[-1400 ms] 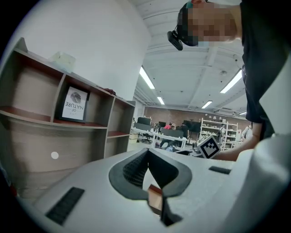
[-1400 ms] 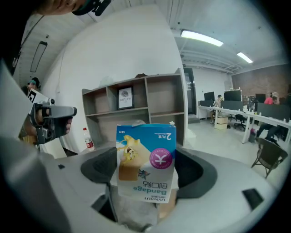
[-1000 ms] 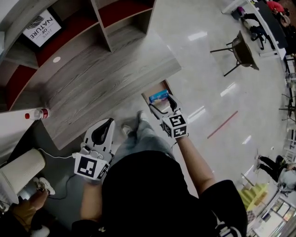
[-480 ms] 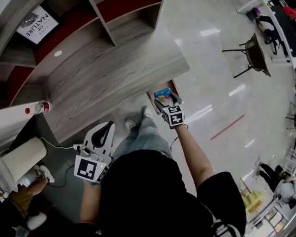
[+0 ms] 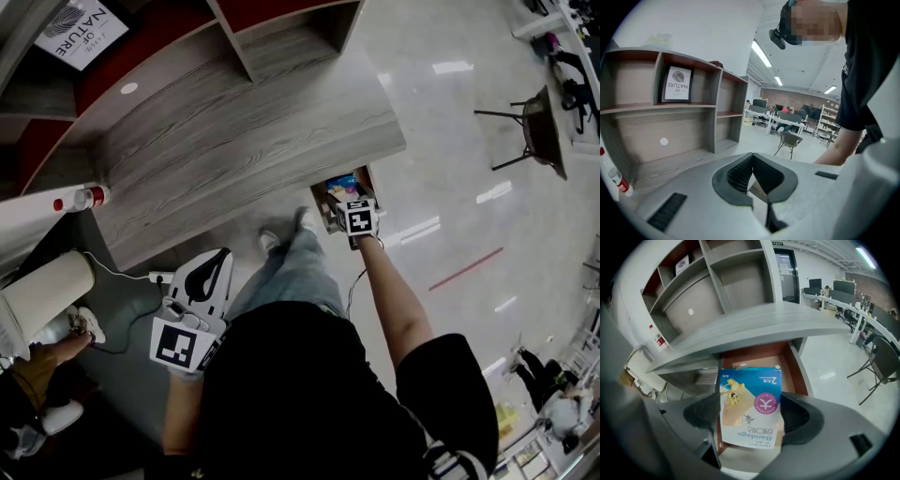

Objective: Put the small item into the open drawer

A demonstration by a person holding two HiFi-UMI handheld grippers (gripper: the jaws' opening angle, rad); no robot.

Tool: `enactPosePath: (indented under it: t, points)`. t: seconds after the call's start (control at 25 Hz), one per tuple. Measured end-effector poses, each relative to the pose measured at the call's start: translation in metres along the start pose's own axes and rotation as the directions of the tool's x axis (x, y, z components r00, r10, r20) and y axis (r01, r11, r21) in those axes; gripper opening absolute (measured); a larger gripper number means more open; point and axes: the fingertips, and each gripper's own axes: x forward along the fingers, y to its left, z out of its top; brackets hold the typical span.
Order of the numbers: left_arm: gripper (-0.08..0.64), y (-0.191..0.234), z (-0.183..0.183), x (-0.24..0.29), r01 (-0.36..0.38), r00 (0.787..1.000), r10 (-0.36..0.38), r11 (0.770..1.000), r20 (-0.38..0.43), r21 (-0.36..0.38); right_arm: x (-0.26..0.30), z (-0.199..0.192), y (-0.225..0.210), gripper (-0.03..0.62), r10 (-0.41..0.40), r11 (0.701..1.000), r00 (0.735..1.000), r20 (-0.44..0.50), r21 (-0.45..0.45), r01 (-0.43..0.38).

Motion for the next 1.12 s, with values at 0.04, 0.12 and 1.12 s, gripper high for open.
enactPosePath:
  t: [0.04,0.12,1.12]
  points:
    - [0.002,0.001,0.0,0.0,-0.007,1.0,0.007,1.0,-0.002,-0.002,0.006,-0.002,-0.002,0.408,-0.002,1.0,1.0,-0.013,-0.001,0.002]
    - [0.002,0.004,-0.002,-0.001,-0.019,1.0,0.019,1.0,-0.009,-0.002,0.016,-0.004,-0.004,0.408,0.0,1.0,0.999,-0.036,-0.006,-0.001]
    - [0.002,0.014,-0.001,-0.016,-0.049,0.997,0.049,0.999,0.054,-0.011,-0.023,0.031,0.02,0.329,-0.034,0.994,0.999,-0.036,-0.108,0.03]
